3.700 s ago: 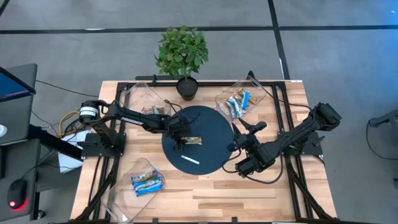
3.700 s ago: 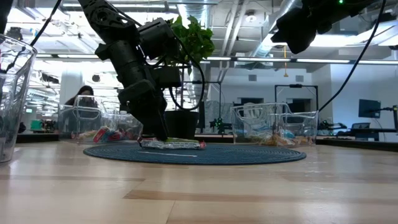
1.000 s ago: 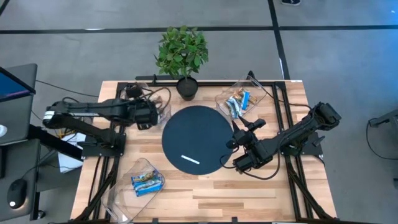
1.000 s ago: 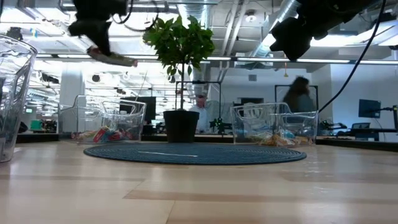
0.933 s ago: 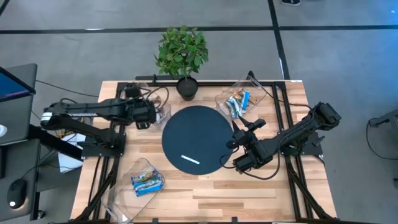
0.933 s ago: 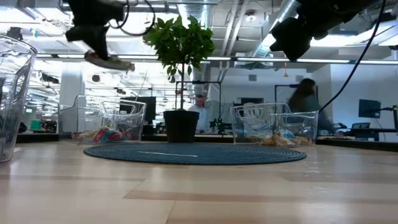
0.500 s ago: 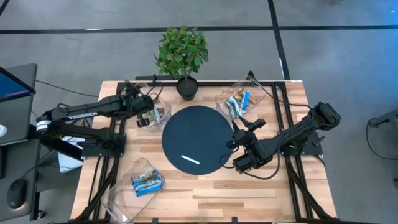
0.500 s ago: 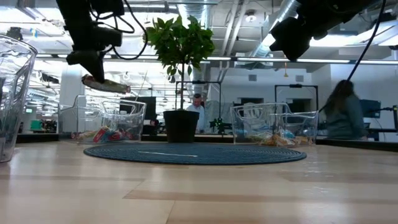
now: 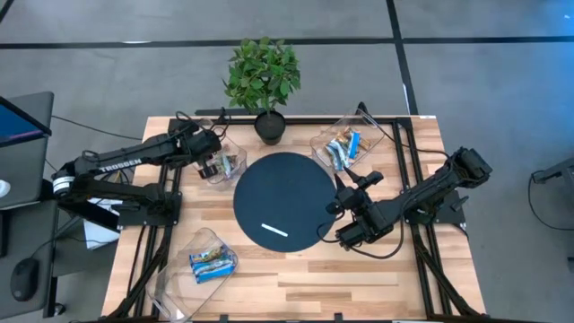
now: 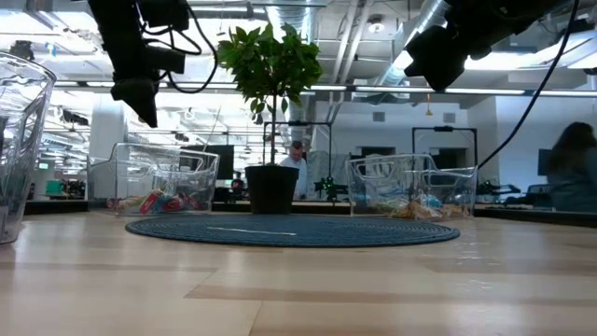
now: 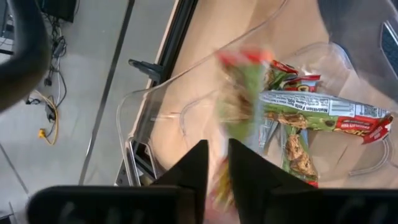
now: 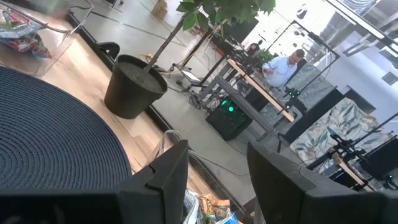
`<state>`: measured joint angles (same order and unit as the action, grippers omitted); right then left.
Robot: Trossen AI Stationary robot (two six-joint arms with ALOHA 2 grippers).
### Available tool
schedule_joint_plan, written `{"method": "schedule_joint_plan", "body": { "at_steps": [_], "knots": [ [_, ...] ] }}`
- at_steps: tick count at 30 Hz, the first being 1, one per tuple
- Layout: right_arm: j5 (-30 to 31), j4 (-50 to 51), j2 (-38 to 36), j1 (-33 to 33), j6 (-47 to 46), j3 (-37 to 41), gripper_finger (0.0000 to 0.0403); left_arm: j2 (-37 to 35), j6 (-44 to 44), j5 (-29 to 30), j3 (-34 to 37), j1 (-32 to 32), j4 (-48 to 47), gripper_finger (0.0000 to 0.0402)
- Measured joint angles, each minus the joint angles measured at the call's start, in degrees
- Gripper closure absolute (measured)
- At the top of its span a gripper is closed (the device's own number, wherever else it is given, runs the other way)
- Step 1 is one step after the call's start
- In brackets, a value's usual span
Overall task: Pick and place Granola Bars by type
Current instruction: Put the red granola bar into the top left bin, then return to Home Position
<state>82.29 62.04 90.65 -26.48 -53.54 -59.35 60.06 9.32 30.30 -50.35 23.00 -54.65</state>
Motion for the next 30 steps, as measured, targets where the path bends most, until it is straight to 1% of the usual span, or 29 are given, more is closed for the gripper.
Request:
{"method": "schedule_joint_plan", "body": {
  "at_steps": [6,11,14,16,18,22,25,30],
  "knots": [
    [0.0,0.0,0.0,0.0,0.0,0.0,0.0244,0.0,0.0,0.0,0.0,0.0,0.7,0.0288],
    [0.3,0.0,0.0,0.0,0.0,0.0,0.0244,-0.2,0.9,-0.2,0.0,-0.2,3.2,0.0259],
    [3.2,-0.3,0.0,0.0,0.1,0.0,0.0244,-1.2,3.3,-3.7,-0.5,-1.6,7.5,0.0252],
    [5.7,-1.1,0.0,0.0,0.7,0.0,0.0244,-2.4,3.5,-6.7,-1.9,-3.1,8.2,0.0251],
    [7.3,-1.5,0.0,0.0,2.6,-0.1,0.0244,-3.8,3.6,-8.1,-4.0,-4.9,8.3,0.0251],
    [7.7,-1.4,0.0,0.0,4.5,-1.9,0.0244,-8.4,3.7,-6.9,-7.6,-8.9,6.7,0.0251],
    [7.8,-0.9,0.0,-0.1,4.9,-3.7,0.0244,-13.0,3.4,-4.8,-8.2,-11.5,7.0,0.0251],
    [7.7,-0.8,0.0,-0.4,11.7,-8.6,0.0244,-20.1,1.4,-4.2,-8.2,-13.1,6.6,0.0251]
  ]
}}
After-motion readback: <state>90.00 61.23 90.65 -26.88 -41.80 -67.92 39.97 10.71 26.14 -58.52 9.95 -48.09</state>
